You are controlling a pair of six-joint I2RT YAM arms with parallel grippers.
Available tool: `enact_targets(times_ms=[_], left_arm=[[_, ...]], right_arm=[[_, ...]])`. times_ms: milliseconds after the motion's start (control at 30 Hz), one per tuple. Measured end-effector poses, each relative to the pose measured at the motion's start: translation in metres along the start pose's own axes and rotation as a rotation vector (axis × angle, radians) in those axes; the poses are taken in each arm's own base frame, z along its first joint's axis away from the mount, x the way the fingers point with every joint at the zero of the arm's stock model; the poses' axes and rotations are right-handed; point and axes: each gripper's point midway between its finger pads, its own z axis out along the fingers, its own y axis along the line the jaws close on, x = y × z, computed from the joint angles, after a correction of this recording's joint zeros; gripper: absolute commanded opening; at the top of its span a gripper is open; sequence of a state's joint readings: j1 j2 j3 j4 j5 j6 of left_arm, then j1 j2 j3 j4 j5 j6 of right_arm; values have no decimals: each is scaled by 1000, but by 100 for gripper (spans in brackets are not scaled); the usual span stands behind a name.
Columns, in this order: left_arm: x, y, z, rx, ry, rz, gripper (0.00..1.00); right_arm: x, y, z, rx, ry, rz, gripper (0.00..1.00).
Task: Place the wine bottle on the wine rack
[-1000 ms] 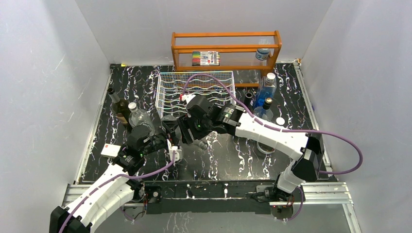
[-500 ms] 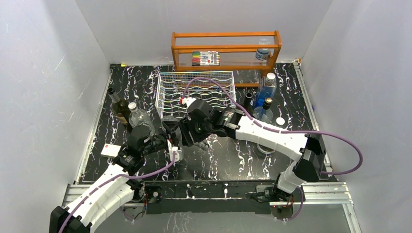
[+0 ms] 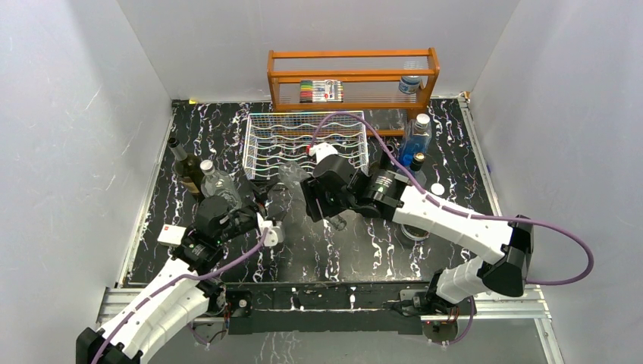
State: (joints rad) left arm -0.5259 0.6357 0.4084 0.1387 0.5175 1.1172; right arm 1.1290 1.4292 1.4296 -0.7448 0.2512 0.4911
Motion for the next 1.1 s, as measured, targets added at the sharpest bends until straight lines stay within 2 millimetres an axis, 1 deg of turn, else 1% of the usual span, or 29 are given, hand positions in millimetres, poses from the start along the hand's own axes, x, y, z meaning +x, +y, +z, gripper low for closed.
enact_targets(times_ms=[67,133,200,267,300,367,467,533,600,667,767,833,1000,1100], left_arm=[[-2,7,-2,-41,1,-53,98],[-5,22,-6,-117,1,-118,98],[-7,42,-12,-227,5,-196,98],[-4,68,-23,-384,19,-324,98],[-3,74,-26,-424,23,-355,98],[7,93,-38,-556,63,-495,98],[15,127,-57,-742,99,-661,98],[18,147,-69,-854,103,-760,98],[23,159,-76,-927,99,-835,98],[29,162,-79,-969,102,-892,98],[43,156,-78,-979,136,-951,98],[49,151,-76,-976,159,-977,98],[53,147,-75,-968,169,-1004,98],[53,147,-75,-964,158,-1021,98]], right_arm=[[6,-7,2,17,-5,-1,0],[18,-14,8,26,1,-12,0],[32,-22,15,43,12,-24,0],[51,-32,24,66,43,-35,0],[53,-33,26,67,45,-36,0],[61,-34,33,61,47,-35,0],[67,-32,43,37,41,-29,0],[67,-28,46,21,34,-22,0],[61,-20,54,-8,12,-7,0],[56,-13,63,-25,-6,11,0],[54,-3,81,-40,-20,35,0],[56,3,92,-42,-22,47,0],[68,10,122,-10,-14,75,0],[70,13,134,-2,-27,109,0]])
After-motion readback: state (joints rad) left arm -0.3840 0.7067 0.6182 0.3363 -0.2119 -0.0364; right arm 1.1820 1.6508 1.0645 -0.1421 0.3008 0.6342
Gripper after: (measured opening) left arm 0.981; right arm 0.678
